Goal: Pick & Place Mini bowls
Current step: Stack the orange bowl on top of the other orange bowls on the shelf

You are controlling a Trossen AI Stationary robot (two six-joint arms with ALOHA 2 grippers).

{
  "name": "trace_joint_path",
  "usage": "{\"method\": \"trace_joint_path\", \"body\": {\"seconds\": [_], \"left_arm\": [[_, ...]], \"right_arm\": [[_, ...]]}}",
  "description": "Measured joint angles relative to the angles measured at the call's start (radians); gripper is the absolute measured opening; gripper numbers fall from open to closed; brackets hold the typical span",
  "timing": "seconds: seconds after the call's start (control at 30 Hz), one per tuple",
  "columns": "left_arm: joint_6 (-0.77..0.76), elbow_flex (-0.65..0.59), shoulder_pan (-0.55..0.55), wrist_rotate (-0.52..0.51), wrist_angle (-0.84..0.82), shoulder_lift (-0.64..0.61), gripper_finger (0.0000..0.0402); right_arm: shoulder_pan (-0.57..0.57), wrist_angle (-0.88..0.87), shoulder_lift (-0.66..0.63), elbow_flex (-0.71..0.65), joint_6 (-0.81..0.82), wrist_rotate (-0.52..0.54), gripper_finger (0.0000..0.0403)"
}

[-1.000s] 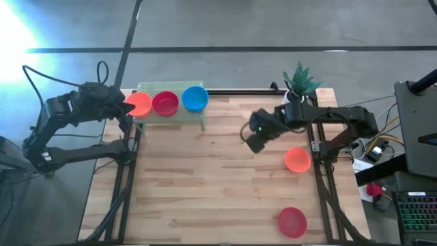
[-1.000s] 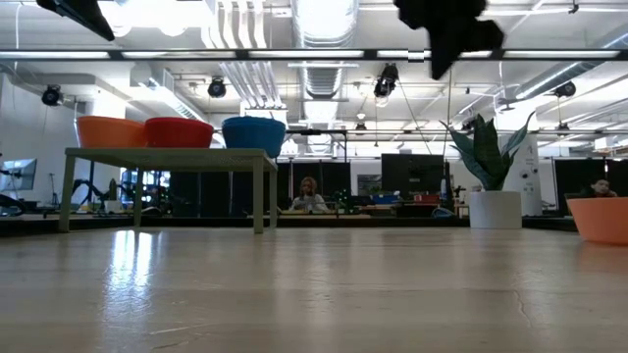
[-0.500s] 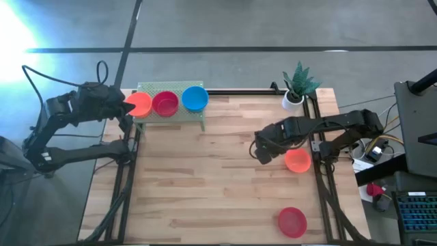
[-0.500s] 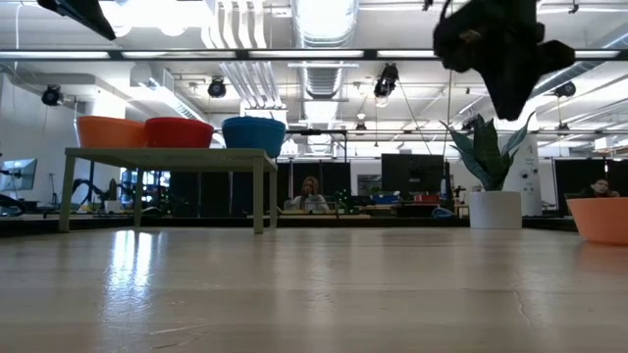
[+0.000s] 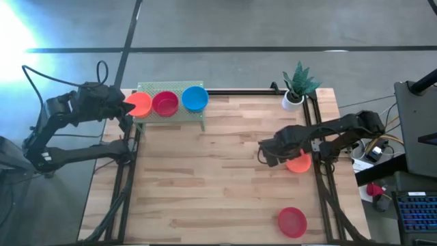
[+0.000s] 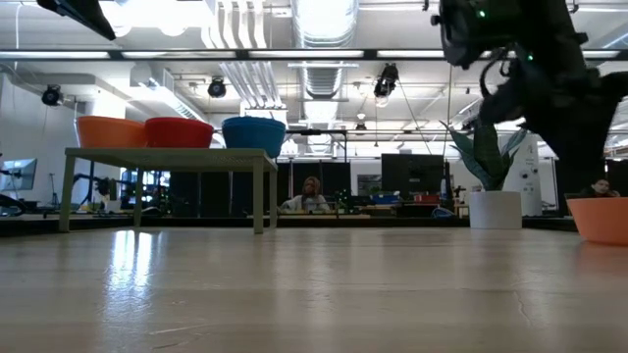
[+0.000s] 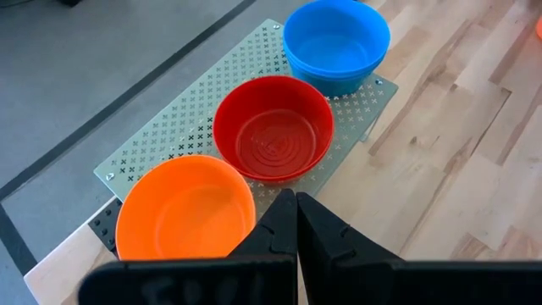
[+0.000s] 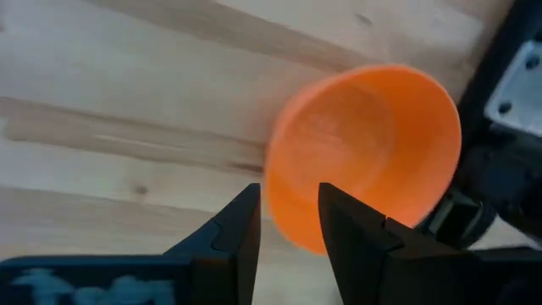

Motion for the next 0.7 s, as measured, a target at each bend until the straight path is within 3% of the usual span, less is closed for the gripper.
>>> {"method": "trace_joint_path", "body": {"seconds": [0.33, 0.7], "left_arm": [[0.000, 0.000, 0.000, 0.000, 0.000, 0.000, 0.0000], [0.000, 0.000, 0.000, 0.000, 0.000, 0.000, 0.0000]], "right_arm": [[0.000, 0.251, -0.004, -0.144, 0.030, -0.020, 0.0105], [0.000, 0.256, -0.002, -0.203, 0.019, -0.009, 0.0085]]}}
